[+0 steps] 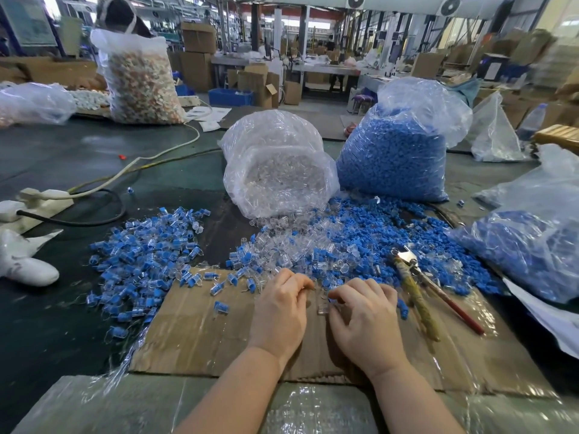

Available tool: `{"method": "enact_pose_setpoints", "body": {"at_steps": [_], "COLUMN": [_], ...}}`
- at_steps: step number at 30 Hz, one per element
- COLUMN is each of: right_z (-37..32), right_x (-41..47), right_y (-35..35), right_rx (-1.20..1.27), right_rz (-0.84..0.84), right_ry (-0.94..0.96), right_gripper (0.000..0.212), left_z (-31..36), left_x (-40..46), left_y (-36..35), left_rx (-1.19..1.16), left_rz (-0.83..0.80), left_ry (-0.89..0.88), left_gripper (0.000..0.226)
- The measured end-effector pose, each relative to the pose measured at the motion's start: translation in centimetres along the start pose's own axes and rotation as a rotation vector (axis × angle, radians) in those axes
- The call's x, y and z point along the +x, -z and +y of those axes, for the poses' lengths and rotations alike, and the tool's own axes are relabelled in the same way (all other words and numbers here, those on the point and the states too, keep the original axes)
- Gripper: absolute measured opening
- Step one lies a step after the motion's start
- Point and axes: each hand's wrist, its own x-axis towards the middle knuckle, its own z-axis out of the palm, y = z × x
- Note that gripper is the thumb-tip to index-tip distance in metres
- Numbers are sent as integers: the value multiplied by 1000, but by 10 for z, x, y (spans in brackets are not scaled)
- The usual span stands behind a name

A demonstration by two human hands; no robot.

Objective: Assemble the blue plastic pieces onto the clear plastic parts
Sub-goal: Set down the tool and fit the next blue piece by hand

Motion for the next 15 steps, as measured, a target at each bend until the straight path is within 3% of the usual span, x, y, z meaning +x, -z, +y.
{"method": "enact_pose_setpoints", "body": {"at_steps": [4,10,15], "right_z": [1,9,11], "right_x": [1,3,5], "right_y": [-1,-2,-5], "right_rx": [3,-111,-148], "right_rz": [44,144,114], "right_ry": [-49,-398,-507], "right_gripper": [8,22,20], "left_z": [2,1,1], "left_x": [0,-1,-1], "left_y": [1,1,1], "left_rx": [-30,-44,-49], "left_rz": [-19,-41,-35], "left_ry": [-9,-25,-37], "left_gripper": [8,10,18]}}
